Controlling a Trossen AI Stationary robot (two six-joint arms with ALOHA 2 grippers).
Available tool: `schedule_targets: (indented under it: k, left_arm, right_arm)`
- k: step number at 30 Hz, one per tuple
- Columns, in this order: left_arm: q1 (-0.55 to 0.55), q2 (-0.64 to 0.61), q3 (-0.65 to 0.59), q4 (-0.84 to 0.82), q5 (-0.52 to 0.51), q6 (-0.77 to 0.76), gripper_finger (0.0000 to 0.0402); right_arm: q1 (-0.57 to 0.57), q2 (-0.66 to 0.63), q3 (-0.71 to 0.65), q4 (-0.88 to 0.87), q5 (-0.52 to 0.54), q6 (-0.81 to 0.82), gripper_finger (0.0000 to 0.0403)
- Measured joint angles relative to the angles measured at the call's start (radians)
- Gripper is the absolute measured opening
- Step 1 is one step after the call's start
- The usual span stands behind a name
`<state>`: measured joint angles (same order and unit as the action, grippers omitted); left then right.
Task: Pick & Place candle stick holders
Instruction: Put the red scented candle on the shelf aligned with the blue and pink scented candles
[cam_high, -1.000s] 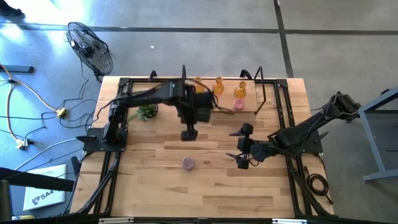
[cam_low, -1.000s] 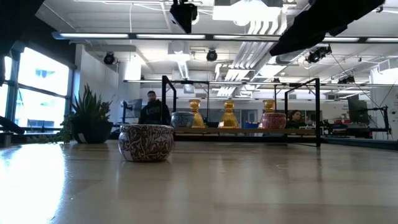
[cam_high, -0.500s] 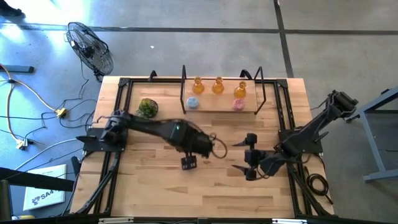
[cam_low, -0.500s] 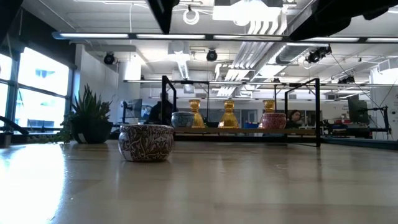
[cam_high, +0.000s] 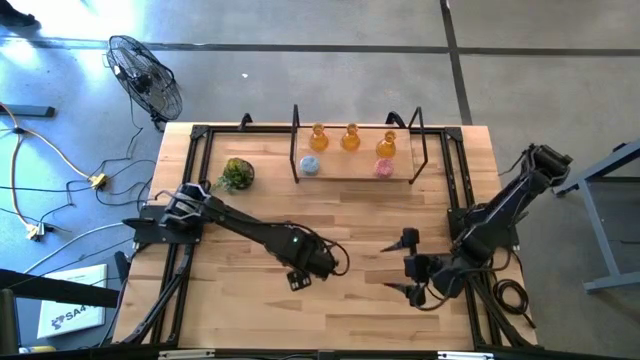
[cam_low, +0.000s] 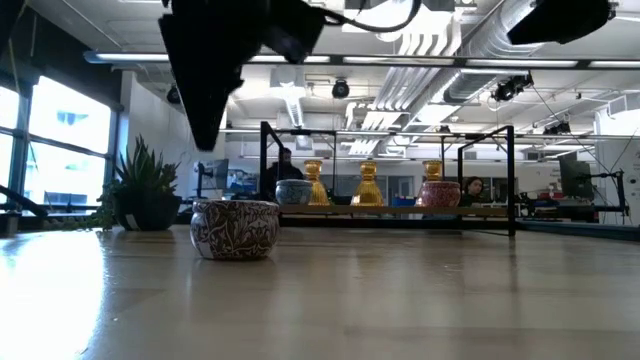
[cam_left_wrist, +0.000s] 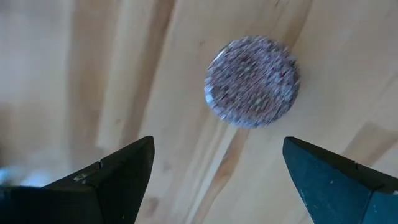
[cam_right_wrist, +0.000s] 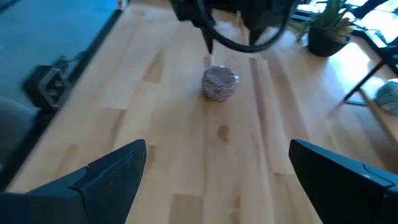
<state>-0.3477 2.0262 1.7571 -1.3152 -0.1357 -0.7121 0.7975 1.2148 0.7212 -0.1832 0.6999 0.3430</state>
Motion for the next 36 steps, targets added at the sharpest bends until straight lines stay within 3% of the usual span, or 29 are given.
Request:
schedule_targets:
  k: [11,23,36]
  left_arm:
    - [0.016,0.000,-0.022,0.125,0.041,0.063,0.0337]
    - [0.021,0.012,-0.022,0.290,-0.039,0.165,0.0336]
    - [0.028,0.023,-0.022,0.261,-0.038,-0.154,0.0336]
  right_arm:
    - [0.108,0.000,0.000,0.050,0.027,0.061,0.0390]
    - [0.129,0.000,0.000,0.062,0.062,0.058,0.0389]
    - [0.128,0.000,0.000,0.061,0.076,0.031,0.0390]
